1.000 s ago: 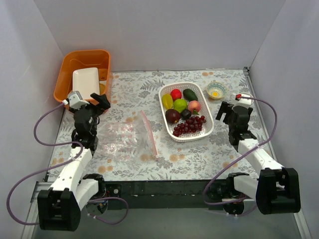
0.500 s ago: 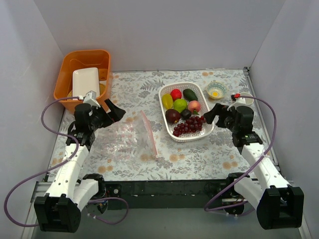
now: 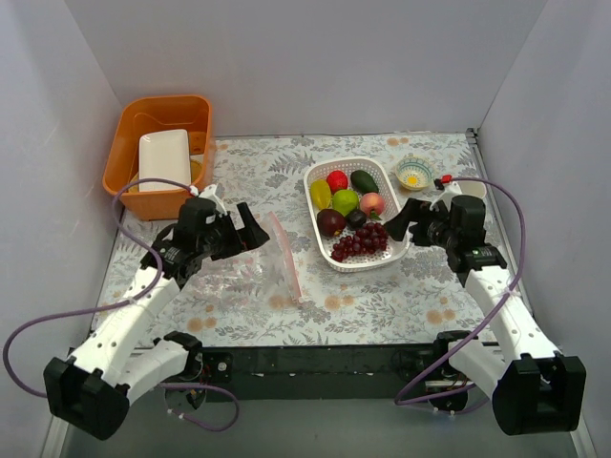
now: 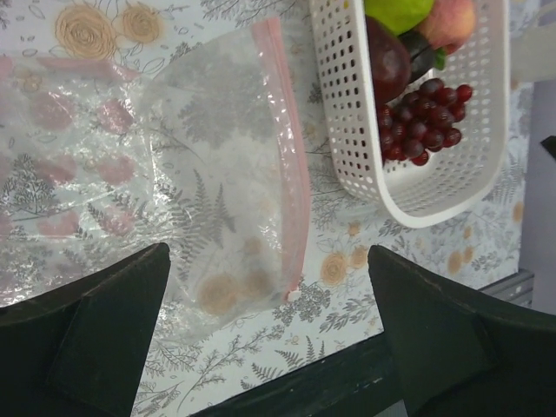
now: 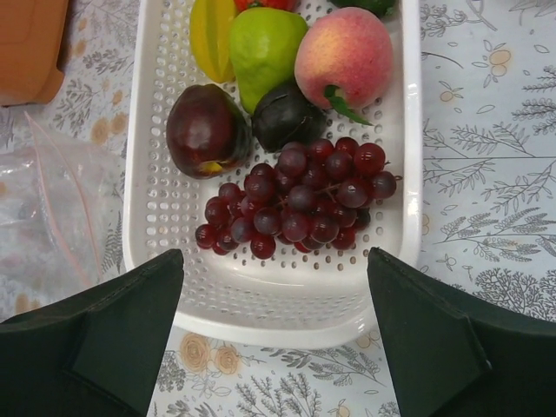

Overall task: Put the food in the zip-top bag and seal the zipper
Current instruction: Pick up the zipper food storage bag at the center of the board.

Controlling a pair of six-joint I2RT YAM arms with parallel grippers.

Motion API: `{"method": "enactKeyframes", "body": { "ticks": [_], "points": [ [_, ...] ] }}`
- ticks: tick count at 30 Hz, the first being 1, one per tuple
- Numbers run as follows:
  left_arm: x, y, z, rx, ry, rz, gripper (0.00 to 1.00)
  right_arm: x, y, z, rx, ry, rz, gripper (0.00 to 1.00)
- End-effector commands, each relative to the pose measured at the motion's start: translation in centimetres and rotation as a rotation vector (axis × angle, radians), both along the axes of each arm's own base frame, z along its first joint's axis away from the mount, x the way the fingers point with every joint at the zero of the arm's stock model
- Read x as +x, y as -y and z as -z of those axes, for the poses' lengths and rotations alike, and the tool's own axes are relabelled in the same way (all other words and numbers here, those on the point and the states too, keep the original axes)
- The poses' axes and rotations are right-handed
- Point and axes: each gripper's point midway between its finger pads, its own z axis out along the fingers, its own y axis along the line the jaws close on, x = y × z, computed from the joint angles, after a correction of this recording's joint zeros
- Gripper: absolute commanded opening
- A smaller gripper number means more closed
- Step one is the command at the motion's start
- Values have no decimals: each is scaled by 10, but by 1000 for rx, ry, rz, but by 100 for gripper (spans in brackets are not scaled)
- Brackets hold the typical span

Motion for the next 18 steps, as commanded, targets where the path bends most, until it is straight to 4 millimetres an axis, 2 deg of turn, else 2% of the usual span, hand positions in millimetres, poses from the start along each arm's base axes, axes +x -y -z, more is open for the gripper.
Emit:
{"method": "enactKeyframes", "body": {
  "ticks": [1,3,4,5,8,10,11,12,13,14,16,18],
  "points": [
    [5,-7,21,107,-76,-104,98,6,-21,-43,32,80,-104,93],
    [9,0,16,93,-61,-87,98,4,-33,-51,35,85,-154,91],
    [11,2,14,91,-60,-89,98,6,-37,-62,31,105,-171,91],
    [12,5,13,88,-58,-82,98,3,-47,-61,29,96,-200,91],
    [17,15,11,106,-70,-84,98,2,-58,-63,19,87,-222,90],
    [21,20,12,131,-87,-110,98,2,-61,-61,15,74,-215,89],
    [16,27,14,150,-107,-95,98,-1,-65,-59,14,69,-226,89],
    [22,29,4,165,-89,-127,98,-1,-65,-58,10,69,-219,89],
    [23,34,12,196,-118,-129,98,-1,-66,-56,8,61,-215,89],
    [16,41,15,217,-141,-116,98,-3,-67,-55,5,58,-217,89],
    [17,50,17,271,-145,-130,98,-5,-67,-52,-2,46,-211,88],
    [14,47,24,318,-167,-165,98,-6,-66,-52,-8,46,-207,88]
  ]
}}
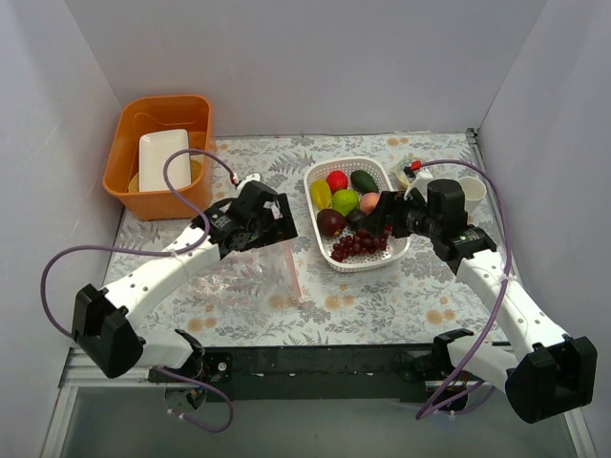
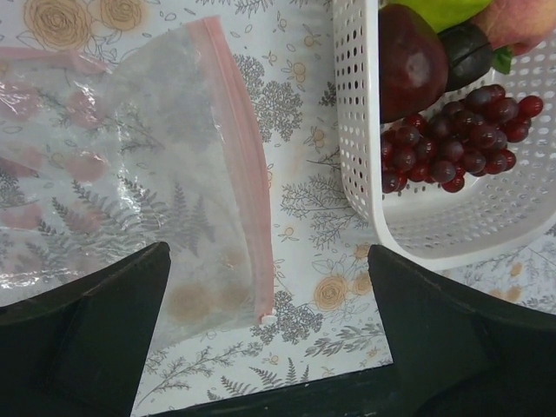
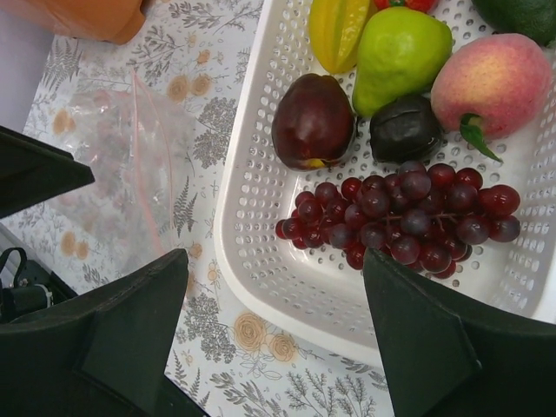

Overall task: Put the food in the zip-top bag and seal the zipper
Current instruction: Pick up the zipper food storage bag at the center of the board.

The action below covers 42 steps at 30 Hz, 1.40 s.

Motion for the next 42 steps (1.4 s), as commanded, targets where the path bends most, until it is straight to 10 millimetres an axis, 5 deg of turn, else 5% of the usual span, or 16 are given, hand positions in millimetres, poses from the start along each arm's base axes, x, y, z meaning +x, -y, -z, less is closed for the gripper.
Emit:
{"method": "enactKeyframes", "body": {
  "ticks": [1,10,16,26,32,39,42],
  "points": [
    [-5,-12,8,147,-20,-118,98,2,2,-9,-11,18,24,88],
    [-16,-8,44,234,-95,-144,98,1,5,-10,-32,11,35,88],
    [-6,5,50,238,-88,-129,95,1,2,-8,-29,1,19,88],
    [-5,1,49,229,-60,-140,43,-2,-3,-7,-21,-10,-4,87],
    [-5,0,43,223,-42,-140,33,-4,-10,-6,-14,-20,-33,84],
    [-9,0,24,160,7,-106,1,-9,-30,-6,16,-42,-113,72],
    [-14,4,16,112,15,-79,0,-12,-41,-6,34,-54,-145,68]
  ]
}}
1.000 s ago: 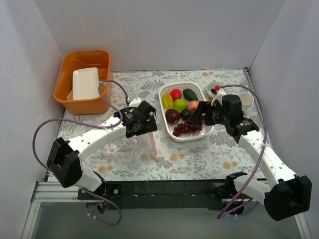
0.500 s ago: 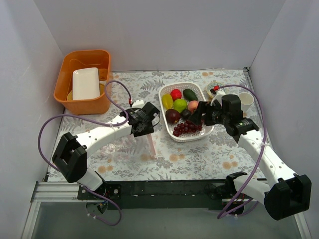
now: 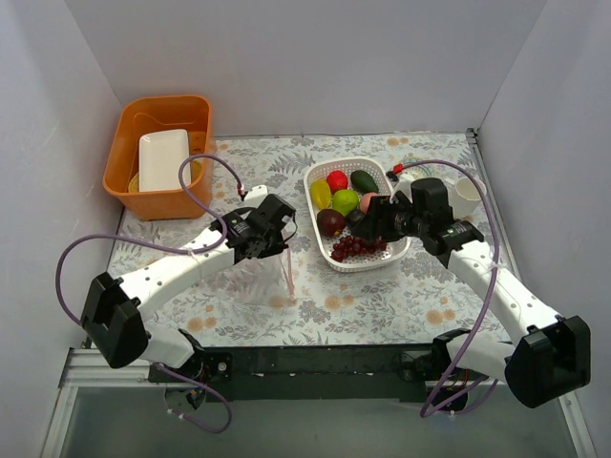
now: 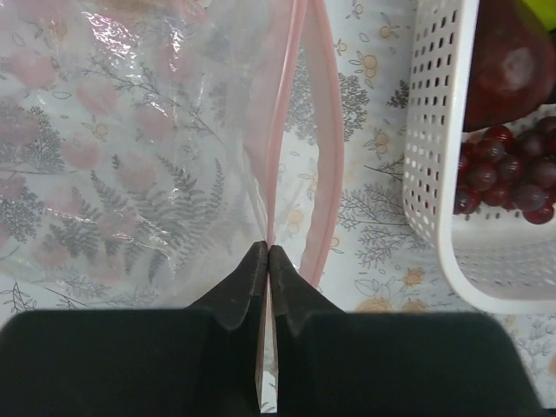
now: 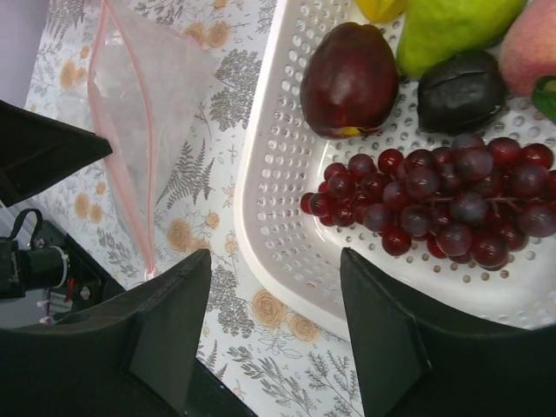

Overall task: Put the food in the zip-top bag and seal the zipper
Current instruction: Pick up the zipper food storage bag at the center of the board, then open the zipper of the food storage bag.

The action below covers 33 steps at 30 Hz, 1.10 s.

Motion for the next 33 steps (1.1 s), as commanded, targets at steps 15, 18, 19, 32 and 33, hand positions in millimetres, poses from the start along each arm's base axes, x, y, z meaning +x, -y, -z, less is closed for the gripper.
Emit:
{"method": "enactKeyframes", "body": {
  "ticks": [15,18,19,32,33],
  "points": [
    [-15,1,-34,-138,85,67,0,-31,-132,-27,138,11,-344,66],
    [-15,6,-35,-154,88,85,0,-33,-150,-23,123,11,-368,66],
    [-15,7,-35,-158,89,90,0,-30,-156,-17,108,2,-371,65],
    [-20,-11,-50,-132,116,47,0,4,-180,32,-19,-42,-277,1],
    [-20,-17,-53,-121,123,24,0,6,-180,35,-24,-46,-270,1]
  ]
}}
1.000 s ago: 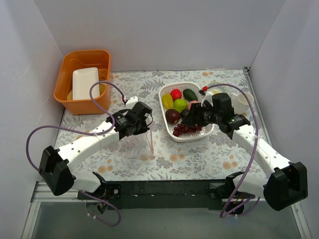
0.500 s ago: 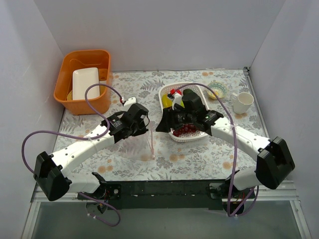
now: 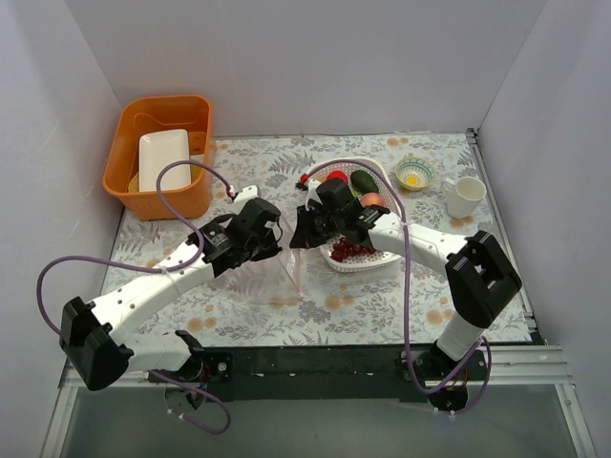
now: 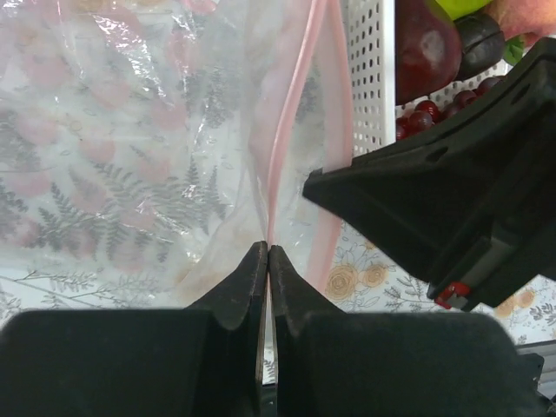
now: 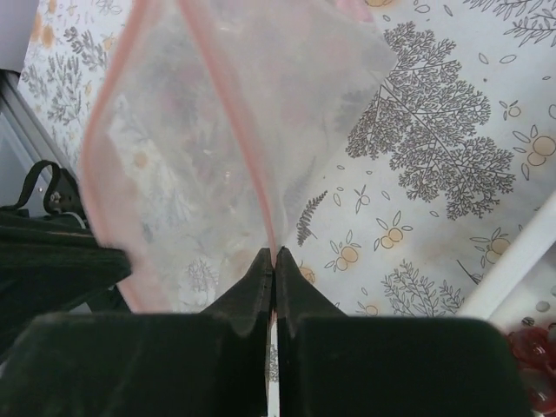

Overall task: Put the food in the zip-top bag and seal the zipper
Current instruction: Open the zipper of the food storage bag.

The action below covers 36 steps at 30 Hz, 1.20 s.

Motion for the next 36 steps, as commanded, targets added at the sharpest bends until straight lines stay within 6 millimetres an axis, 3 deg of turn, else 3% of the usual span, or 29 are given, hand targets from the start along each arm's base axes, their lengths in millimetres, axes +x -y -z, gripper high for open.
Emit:
{"method": "enactKeyframes", "body": {
  "ticks": [1,4,9,13,16,19,23,25,27,30,36],
  "points": [
    [-4,-36,-25,70,59,-96,0,23,-8,-14,7,52,69,1],
    [-7,-62,-44,111,105,-172,0,27,-8,-4,-11,20,107,1],
    [-9,-81,-66,101,158,-224,0,31,-16,5,-9,-26,123,1],
    [-6,-64,-57,62,150,-164,7,27,-31,-6,61,-60,94,1],
    [-3,-42,-46,11,129,-99,14,24,-35,-12,89,-72,80,1],
    [-1,-24,-31,-21,95,-50,14,19,-39,-18,126,-87,68,1],
    [4,-9,-17,-25,63,-12,22,17,-44,-22,162,-105,64,1],
    [4,-2,-14,-32,50,6,35,17,-45,-22,167,-111,68,1],
    [4,1,-17,-49,55,20,52,17,-46,-20,166,-117,74,1],
    [0,3,-19,-77,58,37,67,18,-47,-20,171,-118,78,1],
    [-9,-6,1,-74,12,-12,69,20,-48,-21,172,-119,77,1]
  ]
}}
